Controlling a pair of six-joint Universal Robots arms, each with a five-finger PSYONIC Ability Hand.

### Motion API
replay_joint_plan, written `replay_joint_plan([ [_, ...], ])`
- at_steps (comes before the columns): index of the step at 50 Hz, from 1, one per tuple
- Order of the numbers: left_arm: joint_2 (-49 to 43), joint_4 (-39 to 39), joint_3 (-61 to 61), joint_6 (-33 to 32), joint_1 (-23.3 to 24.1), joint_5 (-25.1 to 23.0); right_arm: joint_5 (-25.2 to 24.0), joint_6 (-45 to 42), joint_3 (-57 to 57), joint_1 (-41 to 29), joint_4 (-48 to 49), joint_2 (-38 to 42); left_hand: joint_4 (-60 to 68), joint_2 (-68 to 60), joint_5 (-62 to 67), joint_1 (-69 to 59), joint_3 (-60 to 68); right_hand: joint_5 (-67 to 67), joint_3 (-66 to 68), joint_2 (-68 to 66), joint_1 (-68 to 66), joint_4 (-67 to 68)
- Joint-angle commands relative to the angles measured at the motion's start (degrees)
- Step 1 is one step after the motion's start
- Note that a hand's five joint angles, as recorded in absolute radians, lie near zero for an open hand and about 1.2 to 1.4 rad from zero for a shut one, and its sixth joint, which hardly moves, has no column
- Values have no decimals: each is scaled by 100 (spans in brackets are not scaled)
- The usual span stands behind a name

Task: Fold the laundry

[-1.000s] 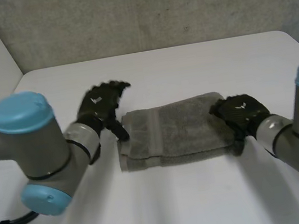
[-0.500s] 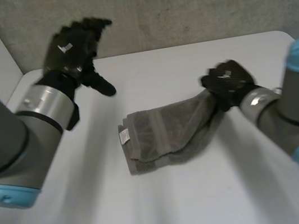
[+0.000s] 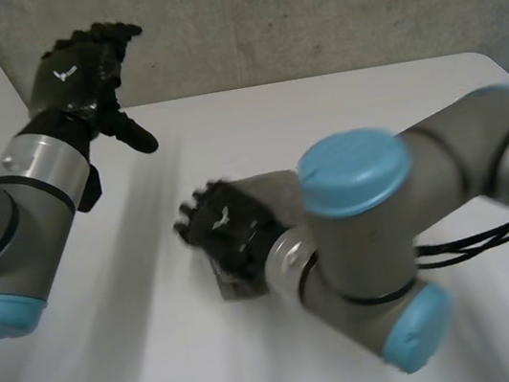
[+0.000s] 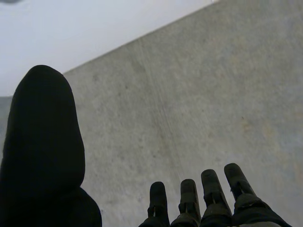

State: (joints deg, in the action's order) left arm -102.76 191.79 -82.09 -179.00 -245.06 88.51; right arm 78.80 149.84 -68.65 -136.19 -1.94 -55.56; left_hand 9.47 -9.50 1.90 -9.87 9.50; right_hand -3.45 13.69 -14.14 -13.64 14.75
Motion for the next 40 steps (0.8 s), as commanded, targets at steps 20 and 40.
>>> replay_joint_plan([
  [20,-2442,43,-97,-65,635,-36,-576,2673,-685,1648,290,536,53,-50,-190,-13,50,345,-369,414,364,-475],
  [40,-169,-404,140,-56,565,8,-84,2735,-755,2211,158,-1765,53,-50,-190,-13,50,345,-369,414,364,-475],
])
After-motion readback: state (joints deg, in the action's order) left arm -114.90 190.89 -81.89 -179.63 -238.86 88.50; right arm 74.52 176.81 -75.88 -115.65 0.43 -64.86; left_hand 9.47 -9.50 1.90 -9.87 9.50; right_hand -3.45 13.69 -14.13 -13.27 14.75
